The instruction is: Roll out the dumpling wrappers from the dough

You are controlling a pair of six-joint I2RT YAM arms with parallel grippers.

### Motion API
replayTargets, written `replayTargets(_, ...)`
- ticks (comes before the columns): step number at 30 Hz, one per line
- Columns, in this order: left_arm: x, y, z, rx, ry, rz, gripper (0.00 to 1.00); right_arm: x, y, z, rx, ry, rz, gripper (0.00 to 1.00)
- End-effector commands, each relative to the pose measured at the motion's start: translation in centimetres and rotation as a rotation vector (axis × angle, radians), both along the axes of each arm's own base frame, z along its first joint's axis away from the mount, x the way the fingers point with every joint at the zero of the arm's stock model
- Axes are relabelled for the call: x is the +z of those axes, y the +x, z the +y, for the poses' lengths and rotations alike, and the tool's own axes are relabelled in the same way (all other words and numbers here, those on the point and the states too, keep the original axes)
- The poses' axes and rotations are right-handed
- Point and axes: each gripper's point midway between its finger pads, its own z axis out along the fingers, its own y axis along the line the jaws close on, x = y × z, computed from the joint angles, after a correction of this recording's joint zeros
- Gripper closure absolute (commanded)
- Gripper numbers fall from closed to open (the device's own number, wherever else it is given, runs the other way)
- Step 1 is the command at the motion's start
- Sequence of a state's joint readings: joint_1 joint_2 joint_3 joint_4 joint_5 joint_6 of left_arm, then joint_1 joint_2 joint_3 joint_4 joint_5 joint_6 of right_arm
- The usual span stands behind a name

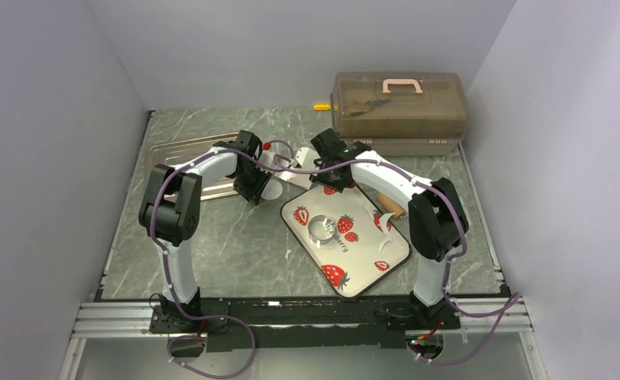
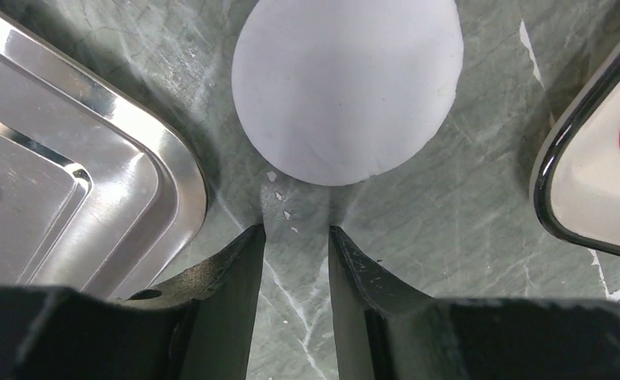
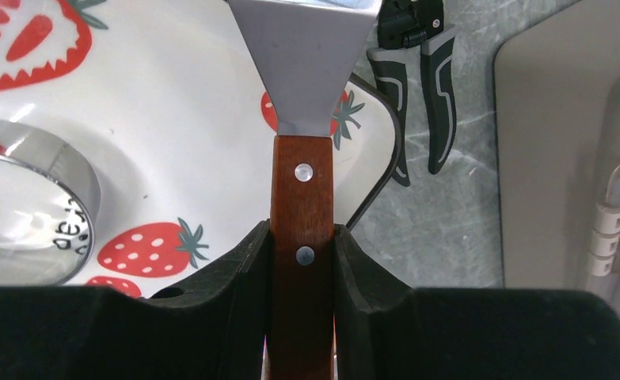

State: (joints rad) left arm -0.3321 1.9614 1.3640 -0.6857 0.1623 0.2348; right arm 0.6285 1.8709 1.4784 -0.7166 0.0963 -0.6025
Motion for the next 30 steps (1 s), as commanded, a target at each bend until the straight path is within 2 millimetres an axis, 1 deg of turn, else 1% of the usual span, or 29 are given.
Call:
replayTargets(1,-0.7,1.6,-0.3,0.009,0.014,-0.028,0.59,2.5,-1.0,-0.6,0.138,-0.095,-0.032,1.00)
replayTargets(6,-0.9,2.2,-0.1,-0.003,0.033,-0.034,0.59,2.2,-2.1,-0.4,0.178,-0.101,0.038,1.00)
replayTargets(8,-1.0,2.2,0.0,-0.008,0.037,-0.038,0.58,2.4,-2.5,-0.2,0.181,-0.084,0.057,1.00)
replayTargets(11,-1.0,2.3,0.1,-0.012,0.044,-0.042,0.58,2.8,-3.7,0.8,0.201,-0.013,0.112,1.00)
replayTargets(13,-1.2,2.2,0.3,-0.014,0.051,-0.038,0.58,2.7,-4.4,0.9,0.192,0.009,0.151,1.00)
replayTargets(17,-1.3,2.3,1.0,-0.026,0.073,-0.048,0.58,3.4,-5.1,1.8,0.176,0.114,0.191,1.00)
replayTargets(19,-1.1,2.3,1.0,-0.031,0.066,-0.049,0.58,3.3,-5.3,1.9,0.177,0.137,0.191,1.00)
replayTargets(22,-0.7,2.5,0.5,-0.039,0.039,-0.063,0.58,2.5,-5.5,1.9,0.167,0.118,0.203,1.00)
replayTargets(25,-0.3,2.6,-0.5,-0.047,-0.010,-0.051,0.58,1.8,-5.7,2.9,0.194,0.085,0.209,1.00)
replayTargets(27,-0.4,2.4,-0.8,-0.044,-0.029,-0.030,0.58,1.7,-5.6,3.7,0.214,0.061,0.192,1.00)
replayTargets(30,-0.5,1.9,-0.9,-0.047,-0.036,-0.010,0.58,1.6,-5.2,3.6,0.229,-0.025,0.135,1.00)
